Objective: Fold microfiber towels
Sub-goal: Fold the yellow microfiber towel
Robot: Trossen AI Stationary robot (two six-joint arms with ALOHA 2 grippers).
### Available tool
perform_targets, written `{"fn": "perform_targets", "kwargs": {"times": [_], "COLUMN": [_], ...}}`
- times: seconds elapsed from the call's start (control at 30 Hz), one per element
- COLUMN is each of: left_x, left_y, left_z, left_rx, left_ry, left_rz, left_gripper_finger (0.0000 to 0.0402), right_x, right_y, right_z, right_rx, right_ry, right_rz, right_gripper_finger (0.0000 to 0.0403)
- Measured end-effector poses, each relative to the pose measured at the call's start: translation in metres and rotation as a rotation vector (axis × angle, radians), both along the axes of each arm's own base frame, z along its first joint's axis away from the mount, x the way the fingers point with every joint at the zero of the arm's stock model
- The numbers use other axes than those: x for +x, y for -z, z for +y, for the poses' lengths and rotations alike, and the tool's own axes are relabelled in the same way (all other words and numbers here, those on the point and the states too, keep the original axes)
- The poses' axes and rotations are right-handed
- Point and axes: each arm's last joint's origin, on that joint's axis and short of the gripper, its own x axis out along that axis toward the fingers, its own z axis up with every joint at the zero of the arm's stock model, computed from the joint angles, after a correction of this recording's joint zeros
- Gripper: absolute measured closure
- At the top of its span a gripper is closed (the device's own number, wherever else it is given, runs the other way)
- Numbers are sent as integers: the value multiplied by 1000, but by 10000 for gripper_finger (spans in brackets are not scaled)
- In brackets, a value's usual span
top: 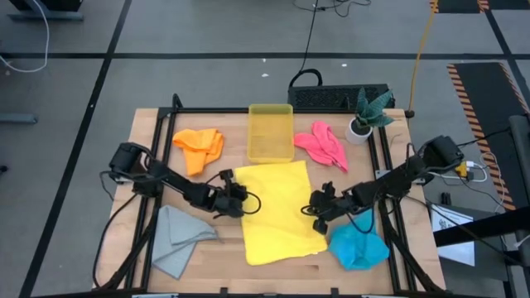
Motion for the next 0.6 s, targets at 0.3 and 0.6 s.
{"fn": "perform_targets", "kwargs": {"times": [0.3, 0.6], "left_x": [-15, -19], "left_y": [-35, -57], "left_z": [9, -34], "left_rx": [32, -307], "left_ry": [-2, 249], "left_rz": [23, -102], "left_gripper_finger": [390, 386], "right_x": [9, 13], "right_y": [12, -18], "right_z": [24, 49], "right_rx": [88, 116], "right_ry": [-101, -210], "right_rz": [-81, -186], "right_gripper_finger": [403, 403]}}
